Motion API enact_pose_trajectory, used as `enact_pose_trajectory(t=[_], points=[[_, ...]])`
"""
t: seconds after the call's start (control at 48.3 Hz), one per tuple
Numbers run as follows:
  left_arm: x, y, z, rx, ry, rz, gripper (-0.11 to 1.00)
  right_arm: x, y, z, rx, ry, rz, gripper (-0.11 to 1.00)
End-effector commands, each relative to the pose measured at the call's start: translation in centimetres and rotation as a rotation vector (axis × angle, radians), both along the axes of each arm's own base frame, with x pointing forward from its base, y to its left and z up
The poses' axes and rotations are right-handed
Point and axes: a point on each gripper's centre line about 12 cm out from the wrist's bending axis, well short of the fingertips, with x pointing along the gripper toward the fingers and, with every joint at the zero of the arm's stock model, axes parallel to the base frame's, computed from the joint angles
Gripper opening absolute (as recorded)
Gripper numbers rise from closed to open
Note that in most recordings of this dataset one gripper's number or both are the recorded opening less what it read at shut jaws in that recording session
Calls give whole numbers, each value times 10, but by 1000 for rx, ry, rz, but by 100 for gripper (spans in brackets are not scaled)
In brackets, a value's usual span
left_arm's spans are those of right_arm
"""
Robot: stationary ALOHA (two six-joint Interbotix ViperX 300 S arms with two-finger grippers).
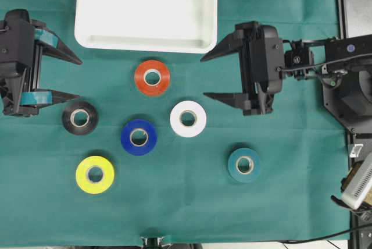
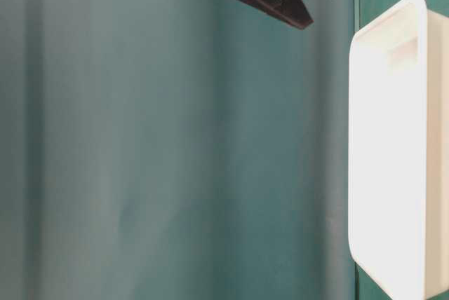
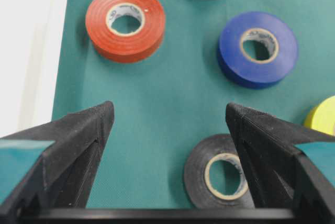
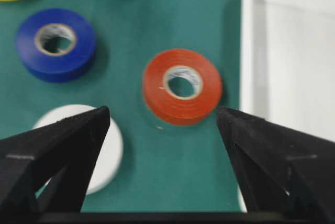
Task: Put the tape alternately from left to right into the white case.
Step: 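Lower the right gripper onto the white tape roll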
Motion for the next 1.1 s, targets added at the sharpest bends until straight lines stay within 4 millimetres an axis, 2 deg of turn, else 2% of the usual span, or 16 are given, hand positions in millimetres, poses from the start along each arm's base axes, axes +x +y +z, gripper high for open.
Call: enact_pose_trajectory(t=[0.0, 0.145, 0.393, 0.87, 1.077], points=[[4, -1, 10, -4, -34, -3, 94, 2, 7, 5, 17, -11, 14, 68], [4, -1, 9, -4, -29, -3, 93, -2, 17, 0, 46, 34, 29, 68], [5, -1, 10, -4, -31, -3, 93, 3, 18, -9, 66, 74, 17, 68], [4, -1, 9, -5, -30, -2, 93, 43, 22, -50, 59, 268, 1, 68], [4, -1, 8, -4, -26, -1, 93, 52, 23, -62, 54, 322, -3, 68]])
